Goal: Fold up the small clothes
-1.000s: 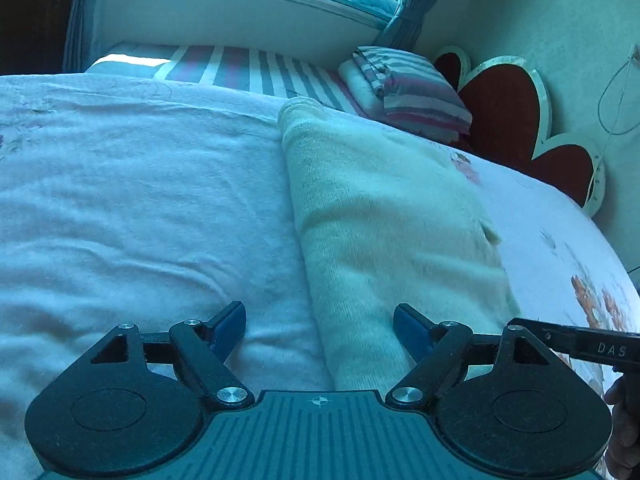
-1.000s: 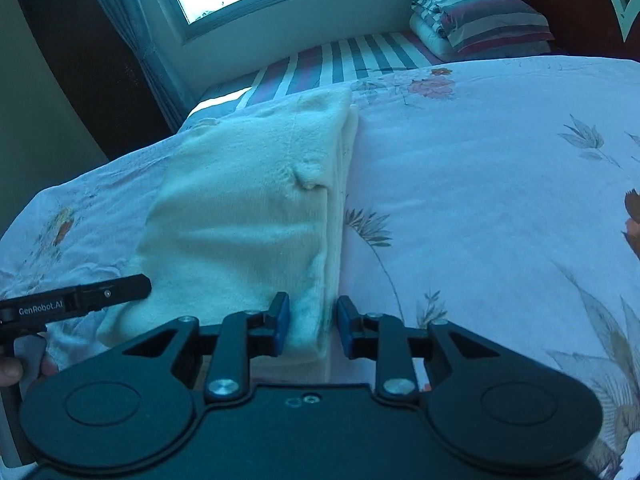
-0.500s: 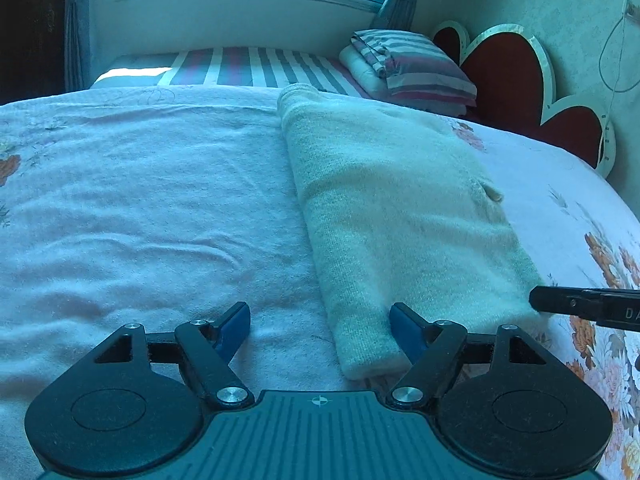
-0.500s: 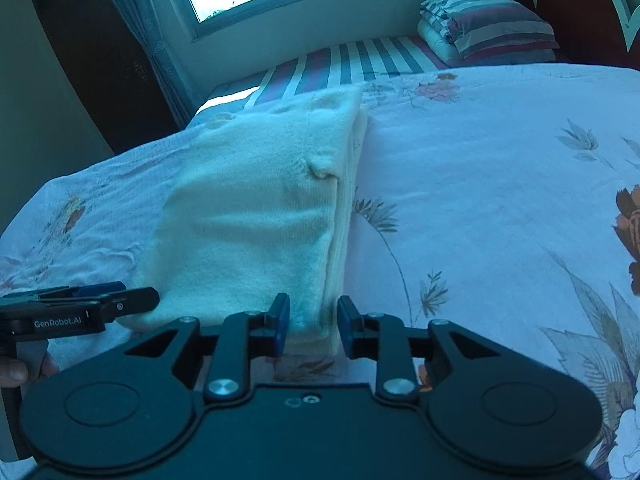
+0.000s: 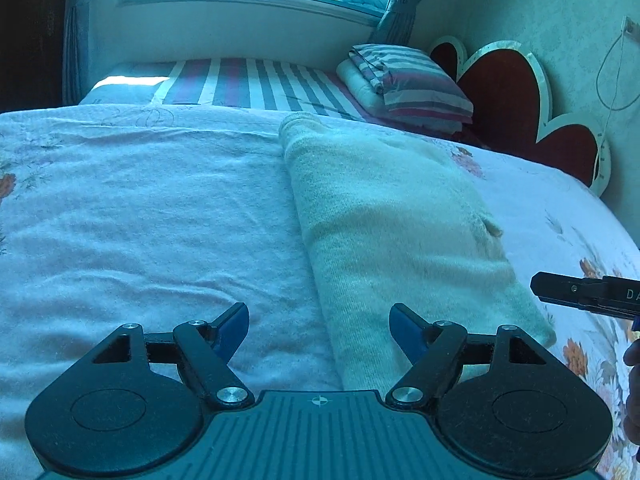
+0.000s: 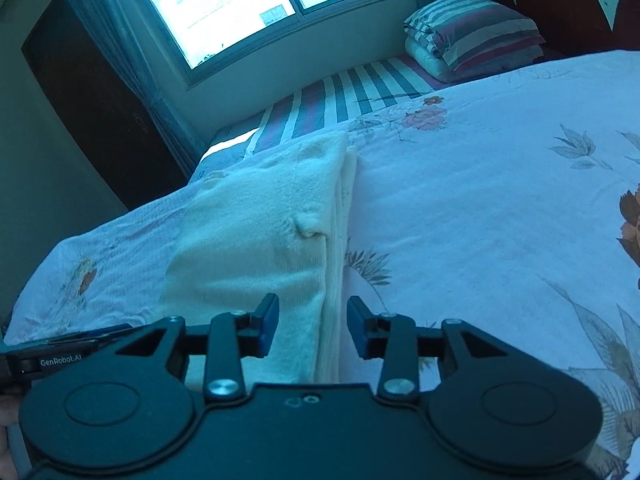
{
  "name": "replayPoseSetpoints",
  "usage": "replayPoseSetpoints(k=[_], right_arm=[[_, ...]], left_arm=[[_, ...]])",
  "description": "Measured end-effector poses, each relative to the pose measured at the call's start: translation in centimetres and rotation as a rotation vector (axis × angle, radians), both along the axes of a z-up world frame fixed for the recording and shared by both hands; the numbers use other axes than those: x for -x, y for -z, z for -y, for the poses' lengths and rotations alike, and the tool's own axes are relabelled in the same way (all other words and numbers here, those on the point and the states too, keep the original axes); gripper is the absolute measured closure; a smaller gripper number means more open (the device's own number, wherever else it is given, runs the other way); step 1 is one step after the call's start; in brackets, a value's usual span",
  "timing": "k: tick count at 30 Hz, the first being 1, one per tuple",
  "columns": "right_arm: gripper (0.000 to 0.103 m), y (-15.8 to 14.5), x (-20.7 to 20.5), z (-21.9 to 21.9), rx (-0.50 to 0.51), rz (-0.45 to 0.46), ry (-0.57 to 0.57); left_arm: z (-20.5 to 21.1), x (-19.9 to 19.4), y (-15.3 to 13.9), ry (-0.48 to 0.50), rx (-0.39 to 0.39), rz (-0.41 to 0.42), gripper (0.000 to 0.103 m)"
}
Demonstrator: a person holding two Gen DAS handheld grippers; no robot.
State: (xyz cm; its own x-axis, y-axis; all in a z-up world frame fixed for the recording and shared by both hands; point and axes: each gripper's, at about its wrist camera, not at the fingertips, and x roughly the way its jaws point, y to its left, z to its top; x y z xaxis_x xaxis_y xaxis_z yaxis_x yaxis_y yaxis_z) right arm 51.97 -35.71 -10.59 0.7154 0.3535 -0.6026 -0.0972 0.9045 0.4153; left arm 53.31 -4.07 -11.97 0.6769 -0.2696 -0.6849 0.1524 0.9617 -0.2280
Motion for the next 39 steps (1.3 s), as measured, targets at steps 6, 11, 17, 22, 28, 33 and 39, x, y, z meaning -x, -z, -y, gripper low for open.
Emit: replayPoseSetpoints(k=[6, 11, 17, 22, 28, 33, 39], right_arm=[[0.057, 0.9, -3.5, 2.2, -0.125, -0.011, -0.022], [0.023, 2.7, -6.6, 3.9, -0.27, -0.055, -0.065], [0.04, 4.4, -9.3, 4.2, -0.356, -0.111, -0.142], [0.042, 4.7, -10.7, 3.6, -0.379, -0.12, -0.201], [0.043, 4.6, -11.4, 2.7, -0.353, -0.1, -0.254], [0.043, 4.4, -12.0, 1.9, -0.33, -0.085, -0.29], [0.048, 4.3, -12.1, 2.1, -0.336, -0.088, -0.287]], left_arm=[[-1.5, -3.7, 0.6, 0.047, 0.188, -0.039, 0.026], [-2.3, -7.2, 2.8, 0.084, 0.38, -0.144, 0.026], [-2.4, -9.3, 3.9, 0.121, 0.475, -0.18, 0.026], [-2.3, -10.5, 4.8, 0.141, 0.532, -0.178, 0.026], [-0.7, -11.2, 4.9, 0.169, 0.496, -0.141, 0.026], [0.6, -11.3, 4.2, 0.173, 0.43, -0.113, 0.027], [0.2, -11.5, 4.2, 0.133, 0.426, -0.104, 0.043]])
